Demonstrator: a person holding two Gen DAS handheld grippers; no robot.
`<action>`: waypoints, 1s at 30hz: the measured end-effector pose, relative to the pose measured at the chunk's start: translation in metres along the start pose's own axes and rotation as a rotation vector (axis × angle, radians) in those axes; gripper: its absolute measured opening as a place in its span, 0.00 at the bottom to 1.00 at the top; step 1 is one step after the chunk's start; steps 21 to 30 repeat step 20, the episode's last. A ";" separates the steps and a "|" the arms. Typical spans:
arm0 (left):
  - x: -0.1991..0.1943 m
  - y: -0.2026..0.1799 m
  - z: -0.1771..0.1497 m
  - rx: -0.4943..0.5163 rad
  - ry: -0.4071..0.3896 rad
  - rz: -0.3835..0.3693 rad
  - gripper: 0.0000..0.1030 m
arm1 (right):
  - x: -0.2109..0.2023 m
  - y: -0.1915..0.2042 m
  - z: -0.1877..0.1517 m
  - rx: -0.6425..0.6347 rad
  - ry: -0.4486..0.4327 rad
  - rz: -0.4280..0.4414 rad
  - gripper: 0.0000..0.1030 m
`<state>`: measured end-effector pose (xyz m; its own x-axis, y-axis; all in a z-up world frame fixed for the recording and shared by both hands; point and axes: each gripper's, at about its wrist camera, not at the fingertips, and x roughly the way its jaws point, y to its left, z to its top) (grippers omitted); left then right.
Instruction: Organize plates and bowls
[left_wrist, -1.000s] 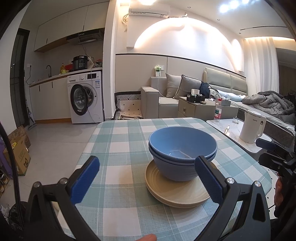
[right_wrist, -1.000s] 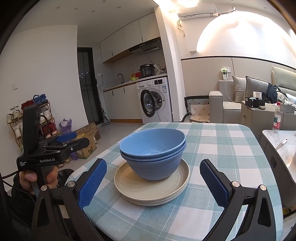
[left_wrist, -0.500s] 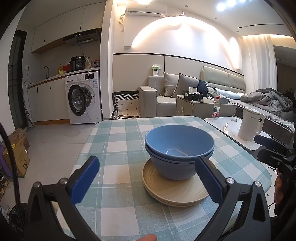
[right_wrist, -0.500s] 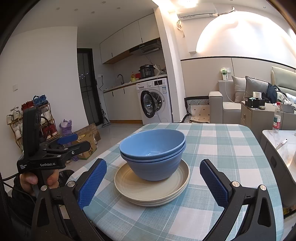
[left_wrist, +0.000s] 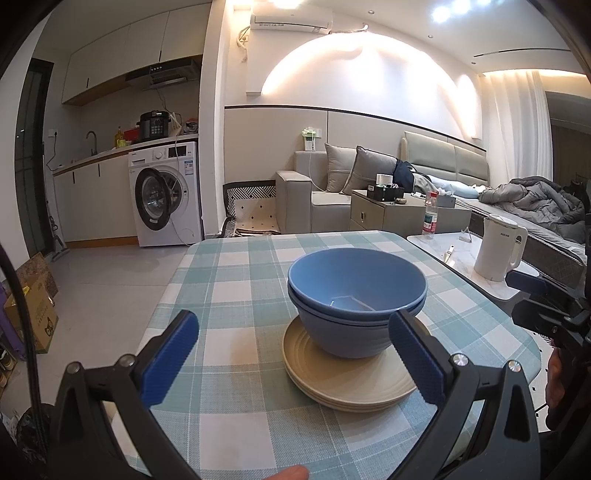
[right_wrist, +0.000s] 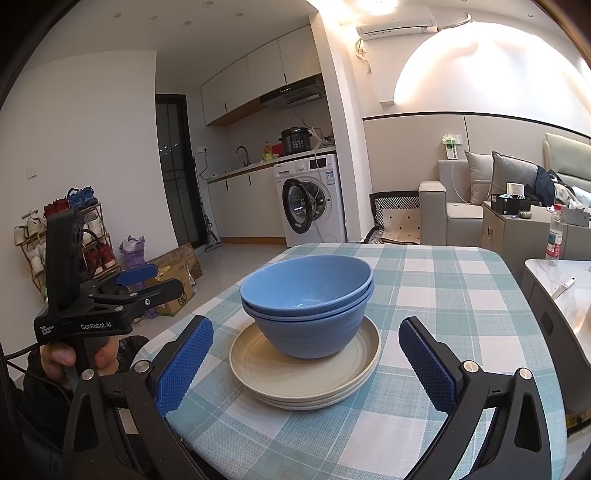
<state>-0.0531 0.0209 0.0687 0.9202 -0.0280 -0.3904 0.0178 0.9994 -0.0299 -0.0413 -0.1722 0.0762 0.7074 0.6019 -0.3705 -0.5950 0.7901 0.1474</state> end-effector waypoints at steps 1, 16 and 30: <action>0.000 0.000 0.000 -0.001 0.001 -0.001 1.00 | 0.000 0.000 0.000 0.000 0.000 0.000 1.00; 0.010 -0.002 -0.002 0.006 0.030 -0.012 1.00 | 0.003 0.001 -0.003 -0.004 0.006 0.003 1.00; 0.011 -0.003 -0.004 0.011 0.033 -0.017 1.00 | 0.003 0.001 -0.003 -0.004 0.007 0.004 0.99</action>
